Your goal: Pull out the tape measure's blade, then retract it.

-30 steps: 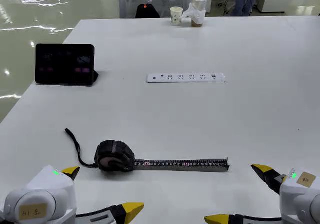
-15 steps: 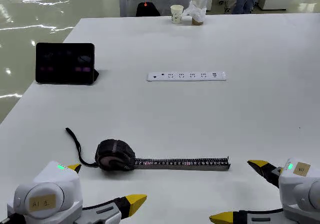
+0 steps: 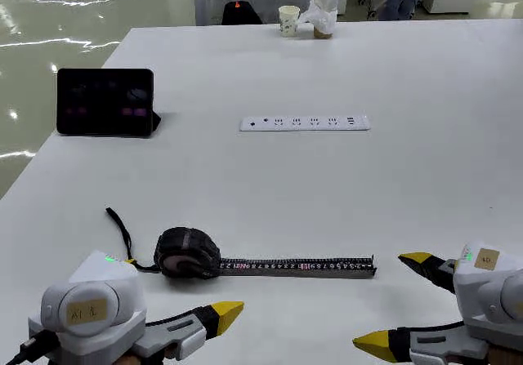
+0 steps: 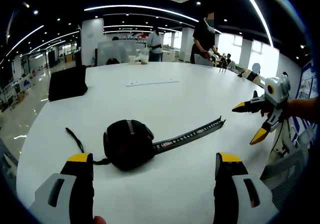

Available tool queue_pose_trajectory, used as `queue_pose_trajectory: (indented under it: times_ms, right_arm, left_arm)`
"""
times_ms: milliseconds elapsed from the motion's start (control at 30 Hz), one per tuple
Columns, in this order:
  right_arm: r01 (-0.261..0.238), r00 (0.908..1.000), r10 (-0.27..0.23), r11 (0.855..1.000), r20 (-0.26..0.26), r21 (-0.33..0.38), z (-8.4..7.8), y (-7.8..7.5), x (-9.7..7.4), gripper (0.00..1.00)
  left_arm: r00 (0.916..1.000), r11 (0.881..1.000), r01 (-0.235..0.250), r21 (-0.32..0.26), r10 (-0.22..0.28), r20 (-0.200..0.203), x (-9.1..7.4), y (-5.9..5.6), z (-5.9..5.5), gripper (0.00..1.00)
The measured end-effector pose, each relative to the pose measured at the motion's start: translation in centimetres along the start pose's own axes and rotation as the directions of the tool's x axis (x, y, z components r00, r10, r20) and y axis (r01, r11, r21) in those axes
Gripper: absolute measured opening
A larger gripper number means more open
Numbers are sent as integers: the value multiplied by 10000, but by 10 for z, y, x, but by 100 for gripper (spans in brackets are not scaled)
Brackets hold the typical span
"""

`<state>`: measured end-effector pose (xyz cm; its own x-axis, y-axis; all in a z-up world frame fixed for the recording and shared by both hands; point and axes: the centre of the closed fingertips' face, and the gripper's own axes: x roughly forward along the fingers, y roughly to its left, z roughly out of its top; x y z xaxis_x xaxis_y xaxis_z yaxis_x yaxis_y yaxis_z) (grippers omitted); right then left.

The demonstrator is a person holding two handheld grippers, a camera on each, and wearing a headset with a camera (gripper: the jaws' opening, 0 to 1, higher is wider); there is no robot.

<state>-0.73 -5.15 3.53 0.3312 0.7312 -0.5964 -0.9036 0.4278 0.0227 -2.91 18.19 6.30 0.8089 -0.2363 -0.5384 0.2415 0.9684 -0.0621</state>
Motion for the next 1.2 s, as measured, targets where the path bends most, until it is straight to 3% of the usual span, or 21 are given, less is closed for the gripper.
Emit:
queue_pose_trajectory:
  times_ms: [533,833,1200]
  right_arm:
    - [-732,9957,692,9952,-611,-646,-6,-18,9,71]
    - [-1028,9916,936,9892,-896,-1041,-7,-33,15,63]
    - [-1486,9842,1300,9755,-1199,-1624,-6,-42,23,48]
  left_arm:
    - [10000,9998,-24,-194,23,-52,18,2,4,99]
    - [9997,9991,-225,-360,223,-62,29,10,8,99]
    - [9985,9963,-520,-685,507,-197,37,19,5,99]
